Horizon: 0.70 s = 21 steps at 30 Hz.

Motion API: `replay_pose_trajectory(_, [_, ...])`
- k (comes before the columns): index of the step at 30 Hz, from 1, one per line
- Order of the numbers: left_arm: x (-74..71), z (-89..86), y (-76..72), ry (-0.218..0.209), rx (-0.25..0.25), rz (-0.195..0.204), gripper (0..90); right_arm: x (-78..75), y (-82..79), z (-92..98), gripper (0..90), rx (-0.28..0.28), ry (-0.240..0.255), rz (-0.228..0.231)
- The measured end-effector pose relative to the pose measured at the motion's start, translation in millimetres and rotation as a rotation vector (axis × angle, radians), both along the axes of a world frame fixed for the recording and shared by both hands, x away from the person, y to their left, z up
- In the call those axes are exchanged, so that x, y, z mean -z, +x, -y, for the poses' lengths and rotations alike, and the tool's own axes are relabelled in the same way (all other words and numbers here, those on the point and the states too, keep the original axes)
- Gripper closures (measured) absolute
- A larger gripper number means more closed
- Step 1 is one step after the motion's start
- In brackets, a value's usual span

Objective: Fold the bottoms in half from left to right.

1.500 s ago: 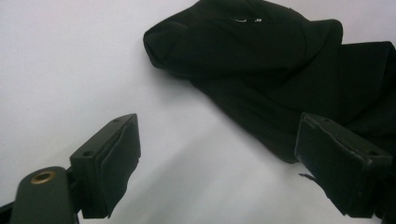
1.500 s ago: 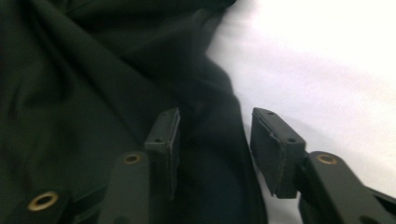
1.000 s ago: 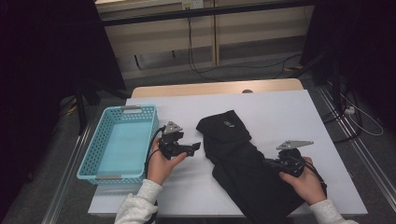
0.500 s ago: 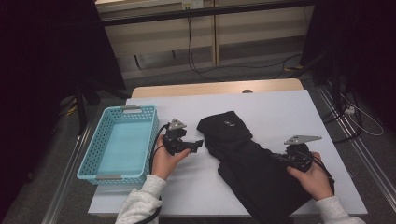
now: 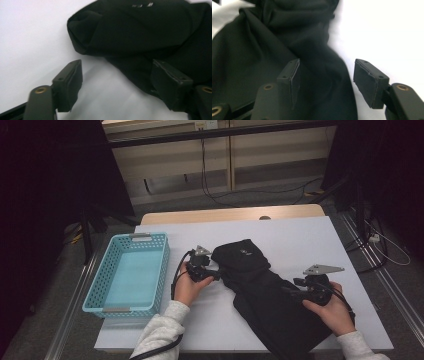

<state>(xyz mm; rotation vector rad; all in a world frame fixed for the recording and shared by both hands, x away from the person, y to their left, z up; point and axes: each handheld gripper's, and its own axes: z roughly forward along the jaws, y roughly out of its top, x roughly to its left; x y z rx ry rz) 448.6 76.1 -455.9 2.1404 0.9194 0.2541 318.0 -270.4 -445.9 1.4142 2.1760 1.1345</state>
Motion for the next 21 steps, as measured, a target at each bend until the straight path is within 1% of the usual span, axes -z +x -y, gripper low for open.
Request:
replay_pose_trajectory(1, [2.4,2.0,1.4,0.008,-0.002,0.001,28.7,-1.3,-0.5,0.2,35.4,0.010,-0.002,0.011])
replay_pose_trajectory(2, [3.9,3.3,2.3,0.006,-0.009,0.015,30.3,-2.3,-0.6,0.5,34.0,0.020,-0.005,0.020])
replay_pose_trajectory(4, [3.2,4.1,4.3,-0.006,-0.025,0.000,34.5,-3.7,-0.8,1.4,32.0,0.026,0.003,0.025])
replay_pose_trajectory(6, [2.2,7.1,3.3,0.007,-0.021,0.000,40.5,-4.8,-0.7,1.7,30.9,0.035,0.010,0.034])
replay_pose_trajectory(8, [2.0,9.6,1.7,0.011,-0.022,0.004,52.4,-5.1,-0.2,2.0,31.0,0.044,0.006,0.043])
replay_pose_trajectory(9, [0.9,13.5,-1.3,0.029,-0.016,0.008,56.3,-5.0,0.2,2.0,31.7,0.047,0.005,0.047])
replay_pose_trajectory(11, [-0.6,17.1,-3.1,0.028,-0.021,-0.007,66.0,-4.5,1.5,1.3,34.9,0.036,0.000,0.043])
replay_pose_trajectory(12, [-0.9,18.4,-3.6,0.023,-0.025,-0.019,71.7,-4.6,1.9,0.4,34.9,0.035,0.002,0.043])
replay_pose_trajectory(13, [-1.4,18.9,-3.5,0.019,-0.024,-0.034,75.6,-5.1,2.3,-0.6,34.9,0.033,-0.001,0.044])
replay_pose_trajectory(14, [-1.5,19.9,-3.9,0.013,-0.026,-0.038,78.9,-6.0,2.5,-1.8,34.9,0.028,-0.001,0.046])
replay_pose_trajectory(17, [-2.6,19.5,-5.2,0.029,-0.024,-0.015,81.8,-7.7,3.7,-4.5,34.9,0.018,-0.001,0.057])
replay_pose_trajectory(18, [-3.5,17.2,-5.7,0.033,-0.023,-0.017,82.4,-7.9,3.9,-5.7,35.1,0.017,0.002,0.061])
replay_pose_trajectory(19, [-4.3,14.1,-6.3,0.026,-0.027,-0.030,82.6,-7.9,4.0,-6.6,35.1,0.013,0.001,0.060])
replay_pose_trajectory(21, [-7.7,5.4,-9.0,0.027,-0.034,-0.039,82.8,-7.7,4.8,-9.0,34.5,0.002,-0.009,0.058])
